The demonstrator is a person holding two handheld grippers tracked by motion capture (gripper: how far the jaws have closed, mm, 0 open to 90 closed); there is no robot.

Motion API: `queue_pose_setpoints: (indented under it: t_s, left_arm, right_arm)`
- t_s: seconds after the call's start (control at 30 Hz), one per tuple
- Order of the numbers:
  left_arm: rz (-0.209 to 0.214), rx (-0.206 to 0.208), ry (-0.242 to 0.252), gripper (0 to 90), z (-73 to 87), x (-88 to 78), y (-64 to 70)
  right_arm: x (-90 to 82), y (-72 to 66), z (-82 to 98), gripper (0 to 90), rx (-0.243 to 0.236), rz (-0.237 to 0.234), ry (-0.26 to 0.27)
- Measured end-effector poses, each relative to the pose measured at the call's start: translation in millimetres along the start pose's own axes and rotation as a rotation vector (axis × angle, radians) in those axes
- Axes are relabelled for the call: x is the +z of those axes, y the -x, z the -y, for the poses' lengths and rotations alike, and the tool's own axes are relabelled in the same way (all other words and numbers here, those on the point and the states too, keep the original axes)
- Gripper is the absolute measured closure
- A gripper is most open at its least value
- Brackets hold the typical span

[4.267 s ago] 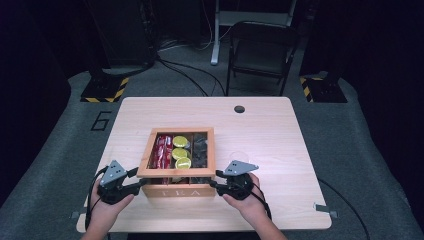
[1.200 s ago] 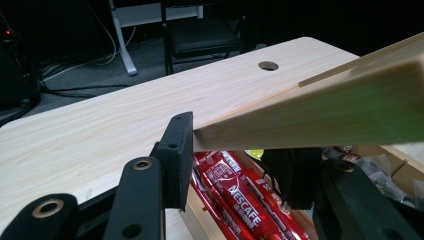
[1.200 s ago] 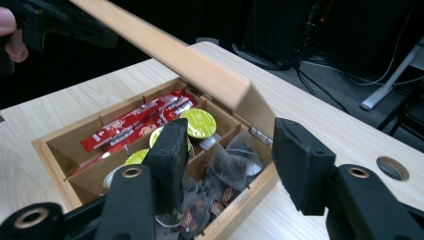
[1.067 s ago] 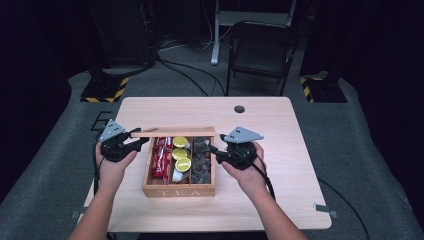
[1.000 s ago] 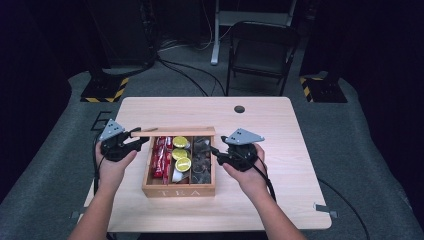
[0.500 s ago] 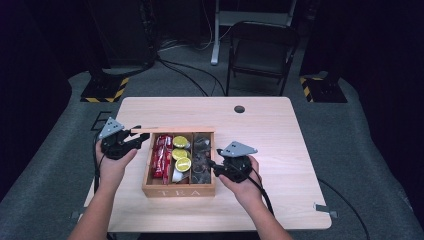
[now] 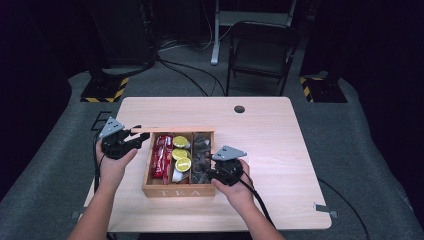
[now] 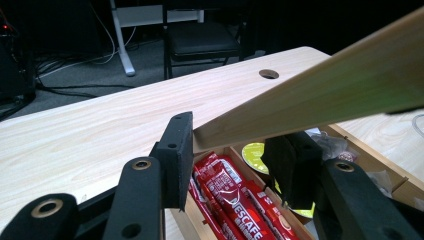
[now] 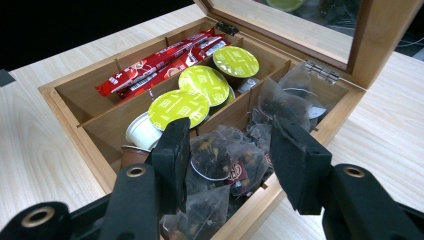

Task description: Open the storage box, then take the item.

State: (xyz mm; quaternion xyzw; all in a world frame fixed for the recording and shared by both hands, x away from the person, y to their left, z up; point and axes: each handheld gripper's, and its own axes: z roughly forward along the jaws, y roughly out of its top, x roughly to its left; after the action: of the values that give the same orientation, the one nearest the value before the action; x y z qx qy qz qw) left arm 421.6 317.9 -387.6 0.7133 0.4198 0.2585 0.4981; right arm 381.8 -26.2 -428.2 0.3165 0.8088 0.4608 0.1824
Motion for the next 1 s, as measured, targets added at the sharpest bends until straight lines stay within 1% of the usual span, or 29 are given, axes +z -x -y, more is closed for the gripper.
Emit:
queue_pose_setpoints:
  t_s: [0.13, 0.17, 0.2, 0.27, 0.37, 0.47, 0.5, 0.57, 0.6, 0.63, 0.8, 0.83, 0.87, 0.93, 1.0]
  left_arm:
    - [0.004, -0.002, -0.006, 54.6, 0.5, 0.0, 0.2]
    - [0.004, -0.002, -0.006, 54.6, 0.4, 0.0, 0.1]
    - [0.005, -0.004, -0.006, 54.6, 0.4, 0.0, 0.0]
    - [0.003, -0.004, -0.007, 54.5, 0.4, 0.1, 0.4]
    - [0.002, -0.002, -0.009, 54.5, 0.4, 0.0, 0.7]
    - [0.003, -0.003, -0.011, 54.5, 0.7, -0.3, 0.7]
    - [0.004, -0.005, -0.011, 54.5, 0.8, -0.3, 0.6]
    - [0.003, -0.004, -0.009, 54.4, 0.9, -0.1, 0.2]
    - [0.004, -0.005, -0.009, 54.4, 0.8, -0.1, 0.0]
    - [0.004, -0.006, -0.008, 54.4, 0.8, 0.0, 0.0]
    - [0.003, -0.006, -0.008, 54.4, 0.8, 0.1, 0.1]
    - [0.003, -0.005, -0.008, 54.4, 0.9, 0.0, 0.2]
    - [0.004, -0.004, -0.011, 54.4, 0.9, -0.2, 0.2]
    - [0.004, -0.003, -0.011, 54.4, 1.0, -0.3, 0.2]
    - [0.004, -0.004, -0.010, 54.4, 1.2, -0.2, 0.3]
  right_arm:
    - [4.1, -1.0, 0.7, 50.6, 0.003, -0.007, -0.011]
    - [6.0, -0.4, 0.7, 50.7, -0.003, -0.008, -0.010]
    - [7.0, -0.8, 1.1, 50.9, 0.005, -0.012, -0.017]
    - [9.9, -1.2, 1.6, 51.5, 0.007, -0.013, -0.023]
    - [14.0, -2.3, 2.7, 52.4, -0.004, -0.019, -0.029]
    - [18.8, -3.6, 3.4, 53.3, -0.003, -0.026, -0.041]
    - [20.8, -3.4, 3.5, 53.4, -0.014, -0.028, -0.040]
    - [24.0, -5.0, 3.6, 53.7, 0.000, -0.035, -0.044]
    - [25.6, -4.8, 3.4, 53.7, -0.008, -0.037, -0.043]
    - [27.1, -5.8, 3.4, 53.7, -0.001, -0.041, -0.045]
    - [34.9, -6.8, 4.1, 54.2, -0.019, -0.037, -0.063]
    - [36.5, -6.0, 4.4, 55.7, -0.022, -0.040, -0.065]
    - [37.8, -6.1, 4.9, 56.7, -0.011, -0.047, -0.074]
    - [40.2, -5.4, 5.4, 56.9, -0.011, -0.060, -0.080]
    - [42.3, -4.6, 5.7, 56.6, -0.028, -0.057, -0.086]
